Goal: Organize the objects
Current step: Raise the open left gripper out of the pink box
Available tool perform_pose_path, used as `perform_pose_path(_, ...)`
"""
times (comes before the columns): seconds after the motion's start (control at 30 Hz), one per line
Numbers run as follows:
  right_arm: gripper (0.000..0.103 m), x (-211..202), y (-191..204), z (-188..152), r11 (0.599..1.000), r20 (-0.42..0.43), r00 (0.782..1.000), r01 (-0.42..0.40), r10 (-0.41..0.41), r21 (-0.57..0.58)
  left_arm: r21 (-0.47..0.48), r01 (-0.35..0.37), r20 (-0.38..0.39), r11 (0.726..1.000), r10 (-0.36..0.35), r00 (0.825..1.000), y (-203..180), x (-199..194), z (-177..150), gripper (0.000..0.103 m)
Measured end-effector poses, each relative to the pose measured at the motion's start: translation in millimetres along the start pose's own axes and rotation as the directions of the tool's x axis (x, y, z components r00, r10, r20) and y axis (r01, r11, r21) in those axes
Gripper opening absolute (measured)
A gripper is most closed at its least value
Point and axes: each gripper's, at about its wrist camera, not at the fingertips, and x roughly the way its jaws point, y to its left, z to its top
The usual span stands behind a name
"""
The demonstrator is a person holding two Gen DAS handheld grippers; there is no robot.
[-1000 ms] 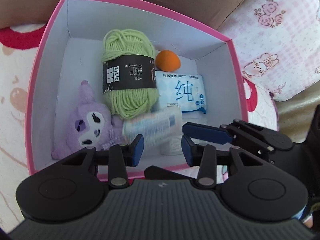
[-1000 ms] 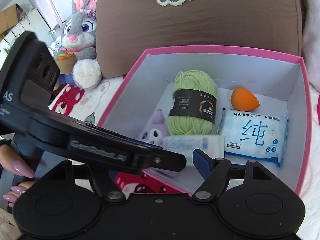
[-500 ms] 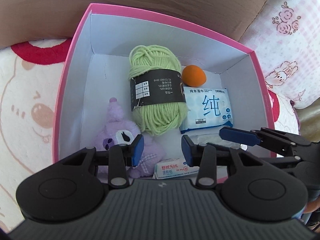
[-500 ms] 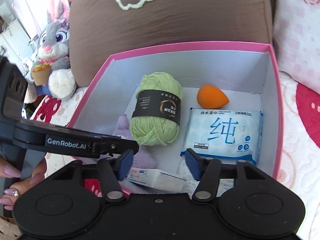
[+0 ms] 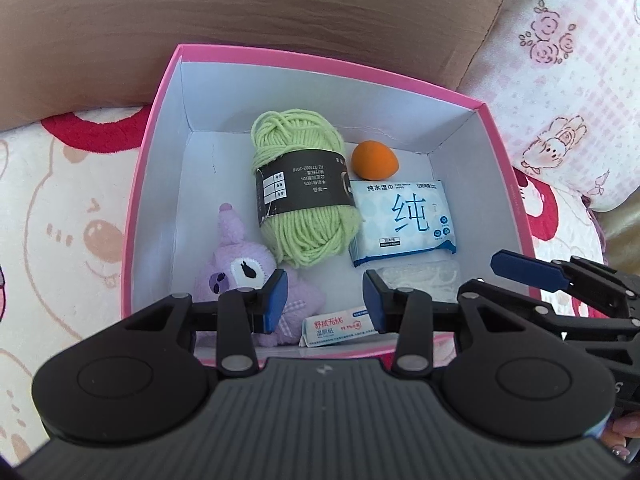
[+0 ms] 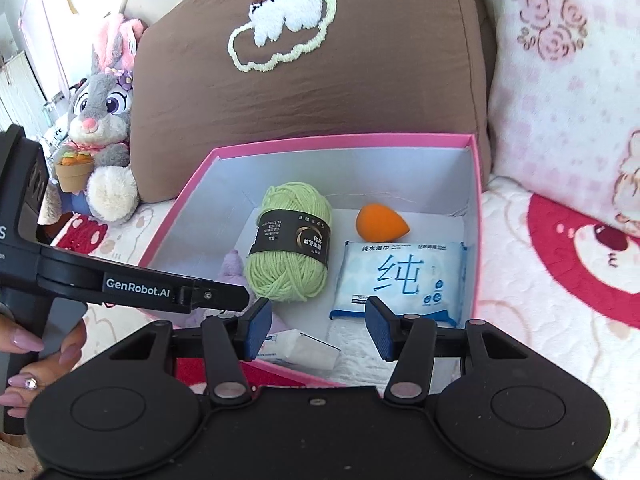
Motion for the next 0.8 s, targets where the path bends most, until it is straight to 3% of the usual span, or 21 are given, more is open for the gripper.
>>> perform_pose_path(0.4,0.058,-45,21,-11,0.999,0.022,1.0,0.001,0.0,-0.035,0.057,-0.019,0.05,0.998,0.016,0.999,-27,-47,-19,0.04)
perform_pose_path(0.8,0.065,-82,35,-22,0.993,0.018,0.994,0.109,-0.108,-0.045,0.055,-0.027,0.078,0.998,0.023,0.997,-39,-88,-41,0.042)
